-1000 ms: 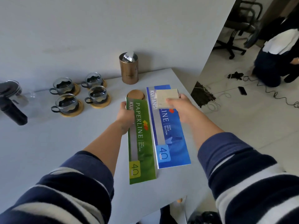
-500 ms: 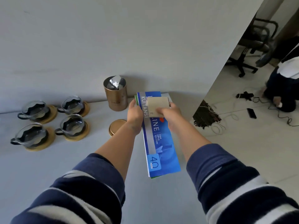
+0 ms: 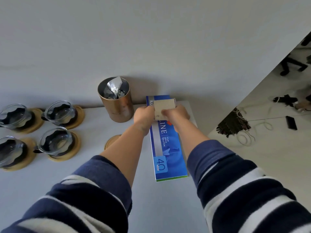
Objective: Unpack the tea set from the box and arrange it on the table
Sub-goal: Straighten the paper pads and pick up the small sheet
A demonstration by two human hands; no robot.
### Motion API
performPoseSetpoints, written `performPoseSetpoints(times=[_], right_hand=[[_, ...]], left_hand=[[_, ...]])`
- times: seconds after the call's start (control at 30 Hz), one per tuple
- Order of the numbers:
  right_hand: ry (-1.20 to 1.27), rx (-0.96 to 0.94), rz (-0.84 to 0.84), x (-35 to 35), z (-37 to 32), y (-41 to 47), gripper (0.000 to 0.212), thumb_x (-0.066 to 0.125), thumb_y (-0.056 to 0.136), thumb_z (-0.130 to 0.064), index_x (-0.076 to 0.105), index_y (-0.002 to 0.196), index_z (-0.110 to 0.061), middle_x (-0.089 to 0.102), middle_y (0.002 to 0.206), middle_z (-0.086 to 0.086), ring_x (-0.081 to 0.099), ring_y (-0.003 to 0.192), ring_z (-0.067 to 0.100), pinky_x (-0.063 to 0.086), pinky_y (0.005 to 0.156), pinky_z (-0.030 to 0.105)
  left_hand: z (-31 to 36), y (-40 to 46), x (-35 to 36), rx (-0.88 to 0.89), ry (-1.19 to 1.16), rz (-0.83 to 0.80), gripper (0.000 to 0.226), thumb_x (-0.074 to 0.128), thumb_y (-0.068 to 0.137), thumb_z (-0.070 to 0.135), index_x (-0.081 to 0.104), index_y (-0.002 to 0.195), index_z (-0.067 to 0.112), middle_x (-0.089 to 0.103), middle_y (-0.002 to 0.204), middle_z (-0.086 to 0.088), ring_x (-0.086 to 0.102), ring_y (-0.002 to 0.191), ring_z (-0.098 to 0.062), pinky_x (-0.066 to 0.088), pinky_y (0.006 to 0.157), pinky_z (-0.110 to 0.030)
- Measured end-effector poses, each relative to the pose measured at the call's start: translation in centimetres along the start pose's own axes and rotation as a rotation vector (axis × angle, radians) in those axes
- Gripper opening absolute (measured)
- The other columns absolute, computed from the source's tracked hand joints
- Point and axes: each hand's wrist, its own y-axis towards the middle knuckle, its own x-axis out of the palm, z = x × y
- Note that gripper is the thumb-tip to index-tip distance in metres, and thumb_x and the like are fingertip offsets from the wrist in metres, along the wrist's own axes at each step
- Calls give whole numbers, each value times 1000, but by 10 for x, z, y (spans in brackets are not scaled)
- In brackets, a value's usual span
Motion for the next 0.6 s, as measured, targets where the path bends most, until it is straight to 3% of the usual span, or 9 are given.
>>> performPoseSetpoints(times=[0.1,0.2,0.33,0.4,0.47,0.53,0.6], right_hand=[[-91,8,28,4,-8,6,57,69,60,-43,64,113,-22,54,116,7,61,98,30,58,79,40],[-166,-32,0,6,-13,10,58,70,65,-50,63,115,-22,58,118,6,63,97,30,56,75,36],[-218,-48,52,11,-12,11,59,66,65,-61,65,112,-25,58,117,7,60,101,31,56,80,41],[-257,-41,46,11,-13,7,63,64,71,-63,61,119,-23,50,123,8,55,108,32,54,85,43],[-294,-33,2,7,-17,5,72,58,74,-69,56,126,-20,47,127,11,53,113,34,51,88,42],[-319,-18,-30,0,-21,1,79,53,77,-71,47,136,-18,46,132,13,50,119,34,47,90,40],[-387,-33,-22,-6,-17,-7,70,50,84,-63,42,137,-18,46,135,13,44,124,33,41,88,38]], left_hand=[[-2,8,5,-6,6,46,16,49,89,20,60,84,10,68,101,-13,65,93,-30,53,81,-36],[-1,8,7,34,34,121,19,46,87,19,52,71,12,60,82,-9,59,75,-24,46,65,-28],[1,10,7,54,69,116,20,45,88,26,58,86,11,63,84,-7,63,78,-23,44,58,-25],[2,10,5,38,67,50,22,44,88,26,59,94,11,66,96,-10,64,86,-27,50,67,-30],[6,6,2,35,60,-21,32,40,90,23,57,114,10,63,118,-14,61,102,-30,51,86,-37],[11,-4,-2,40,84,-86,40,37,97,20,44,134,7,55,127,-10,55,106,-26,45,86,-33],[13,-15,-8,64,162,-135,35,35,99,15,43,133,6,51,120,-9,50,104,-25,40,85,-31]])
